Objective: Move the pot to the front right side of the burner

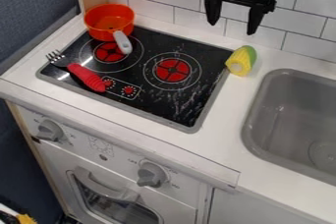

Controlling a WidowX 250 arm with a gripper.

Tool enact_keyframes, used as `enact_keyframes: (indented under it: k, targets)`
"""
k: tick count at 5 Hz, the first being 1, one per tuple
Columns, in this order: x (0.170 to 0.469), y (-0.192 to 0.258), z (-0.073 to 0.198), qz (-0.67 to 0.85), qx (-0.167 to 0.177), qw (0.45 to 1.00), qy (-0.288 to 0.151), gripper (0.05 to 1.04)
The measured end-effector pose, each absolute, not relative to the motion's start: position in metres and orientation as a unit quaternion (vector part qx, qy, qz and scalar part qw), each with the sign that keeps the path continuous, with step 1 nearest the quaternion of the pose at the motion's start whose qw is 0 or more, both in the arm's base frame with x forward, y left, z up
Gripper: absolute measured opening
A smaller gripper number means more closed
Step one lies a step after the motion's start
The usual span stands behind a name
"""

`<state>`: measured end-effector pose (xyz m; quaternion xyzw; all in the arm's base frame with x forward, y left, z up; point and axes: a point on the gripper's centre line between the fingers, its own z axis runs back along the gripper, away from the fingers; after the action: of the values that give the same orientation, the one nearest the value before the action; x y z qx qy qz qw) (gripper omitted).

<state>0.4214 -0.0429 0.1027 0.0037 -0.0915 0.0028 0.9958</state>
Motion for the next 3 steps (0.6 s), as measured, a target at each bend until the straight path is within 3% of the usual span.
enact_keyframes:
  k: [1,3]
  targets:
    - [0.418,-0.043,0.086,0.002,0.006,0.998,-0.068,1.001]
    - [0.407,0.011,0.081,0.037,0.035,0.998,-0.037,1.001]
